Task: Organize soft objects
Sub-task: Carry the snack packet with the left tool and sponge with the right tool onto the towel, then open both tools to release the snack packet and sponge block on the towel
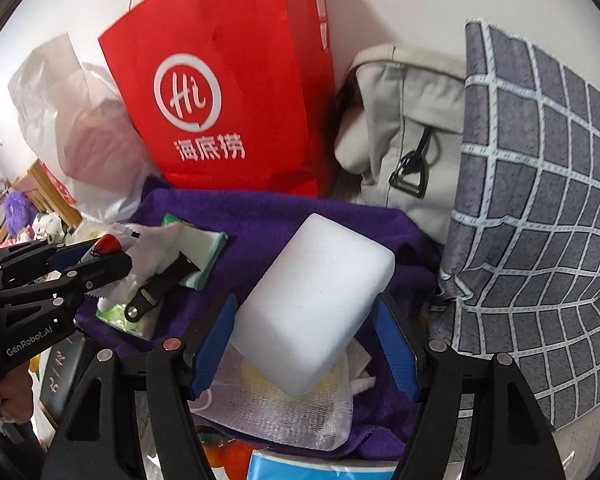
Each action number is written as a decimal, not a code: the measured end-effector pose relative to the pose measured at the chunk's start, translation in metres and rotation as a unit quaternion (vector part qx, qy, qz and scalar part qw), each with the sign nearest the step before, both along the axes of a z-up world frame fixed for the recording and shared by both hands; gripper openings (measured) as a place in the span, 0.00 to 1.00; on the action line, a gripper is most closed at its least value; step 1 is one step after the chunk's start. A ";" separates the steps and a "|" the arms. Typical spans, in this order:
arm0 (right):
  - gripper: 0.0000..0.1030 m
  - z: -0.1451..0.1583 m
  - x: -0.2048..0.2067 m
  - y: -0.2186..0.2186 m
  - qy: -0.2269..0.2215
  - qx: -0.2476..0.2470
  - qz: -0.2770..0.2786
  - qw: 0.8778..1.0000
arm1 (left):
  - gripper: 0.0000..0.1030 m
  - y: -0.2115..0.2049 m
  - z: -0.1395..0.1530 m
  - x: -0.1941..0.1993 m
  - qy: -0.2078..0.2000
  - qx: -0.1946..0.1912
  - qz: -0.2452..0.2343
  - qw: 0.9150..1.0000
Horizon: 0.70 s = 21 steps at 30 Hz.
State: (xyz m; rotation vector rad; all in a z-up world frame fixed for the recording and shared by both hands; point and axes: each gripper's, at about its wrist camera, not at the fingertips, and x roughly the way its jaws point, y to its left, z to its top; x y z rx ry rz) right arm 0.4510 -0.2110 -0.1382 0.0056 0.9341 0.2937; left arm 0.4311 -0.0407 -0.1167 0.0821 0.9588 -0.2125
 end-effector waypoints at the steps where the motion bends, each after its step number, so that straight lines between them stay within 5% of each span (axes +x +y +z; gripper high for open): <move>1: 0.68 -0.002 0.001 0.001 0.003 -0.002 0.001 1.000 | 0.25 -0.001 -0.003 0.001 0.006 -0.002 -0.001 1.000; 9: 0.68 -0.009 0.002 0.002 0.015 -0.009 0.008 1.000 | 0.25 -0.003 -0.027 0.009 0.059 -0.015 -0.004 0.998; 21: 0.68 -0.020 0.005 0.006 0.026 -0.017 0.015 0.999 | 0.26 -0.008 -0.039 0.015 0.080 -0.014 -0.004 0.997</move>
